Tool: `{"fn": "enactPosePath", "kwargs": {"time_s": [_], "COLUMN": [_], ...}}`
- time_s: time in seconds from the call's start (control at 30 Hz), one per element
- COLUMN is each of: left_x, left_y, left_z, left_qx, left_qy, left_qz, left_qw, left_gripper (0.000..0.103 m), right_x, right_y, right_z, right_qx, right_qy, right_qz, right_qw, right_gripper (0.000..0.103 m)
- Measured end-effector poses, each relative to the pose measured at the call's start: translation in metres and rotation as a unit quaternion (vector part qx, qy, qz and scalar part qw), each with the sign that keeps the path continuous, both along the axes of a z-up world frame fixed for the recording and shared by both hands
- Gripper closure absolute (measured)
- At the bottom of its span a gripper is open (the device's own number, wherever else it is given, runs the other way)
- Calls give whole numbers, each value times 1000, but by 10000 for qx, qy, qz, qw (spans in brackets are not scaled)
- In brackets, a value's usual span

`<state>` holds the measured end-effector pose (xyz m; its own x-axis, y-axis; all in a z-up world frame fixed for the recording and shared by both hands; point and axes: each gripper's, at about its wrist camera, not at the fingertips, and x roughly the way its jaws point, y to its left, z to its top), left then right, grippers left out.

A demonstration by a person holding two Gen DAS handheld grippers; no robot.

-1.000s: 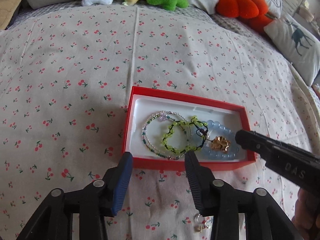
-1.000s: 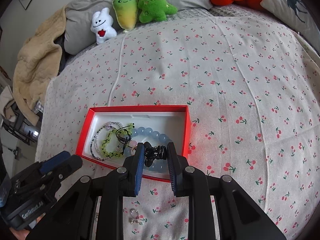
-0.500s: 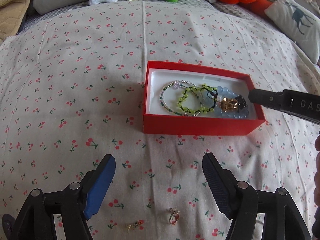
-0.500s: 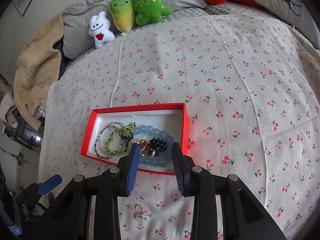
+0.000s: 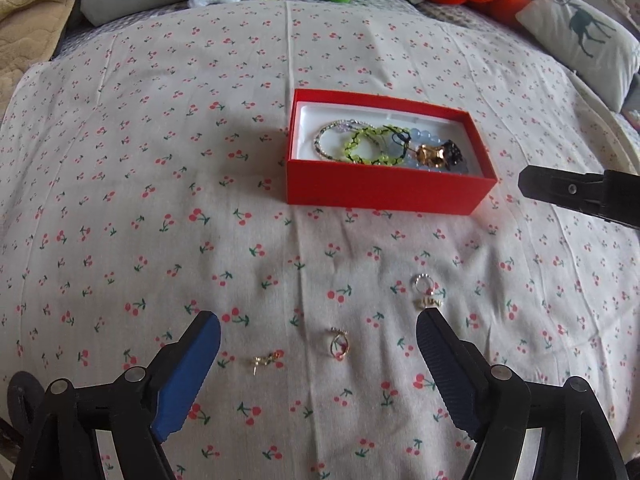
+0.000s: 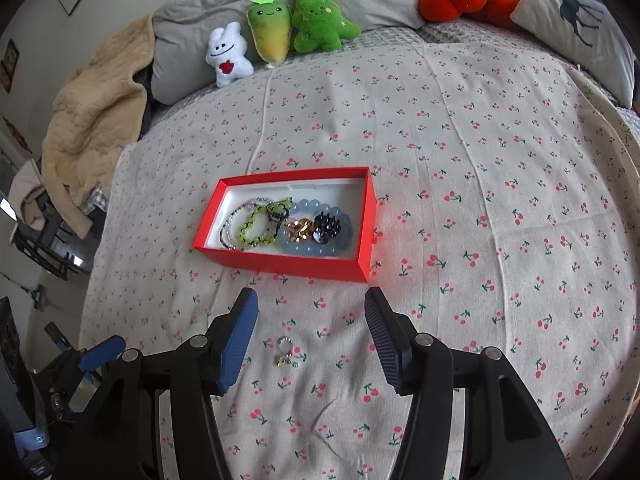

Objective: Organize jewelry
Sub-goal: 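Move both tools back toward the small earrings and ring on the sheet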

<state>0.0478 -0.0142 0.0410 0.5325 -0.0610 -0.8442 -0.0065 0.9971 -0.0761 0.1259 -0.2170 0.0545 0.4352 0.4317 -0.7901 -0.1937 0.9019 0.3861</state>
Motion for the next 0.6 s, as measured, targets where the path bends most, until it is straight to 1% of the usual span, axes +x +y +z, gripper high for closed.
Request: {"fn": "enactPosePath", "kwargs": {"time_s": [0.13,0.33,0.47,0.6], "left_x": [-19,-45,-60,-69], "left_y": [2,11,16,19], "left_z": [-14,-37,-53,-69], "left_qx": [-49,-77,-7,207], "left_qy": [61,237,289,312], "left_qz": [-27,-32,-47,-75], "left_qw": [10000,9997,9996,9993], "left_gripper": [17,16,16,16], "right_x": [-22,-53,-71,-87], "right_y": [-1,6,18,30], "right_z": [-10,-37,-63,-82], "right_qx": [-86,-604,-1109,-1471], "right_qy": [203,393,526,531], "right_qz": [172,527,918,1251], "right_qw": [9996,9960,9882,9797], "right_gripper": [38,36,36,36]}}
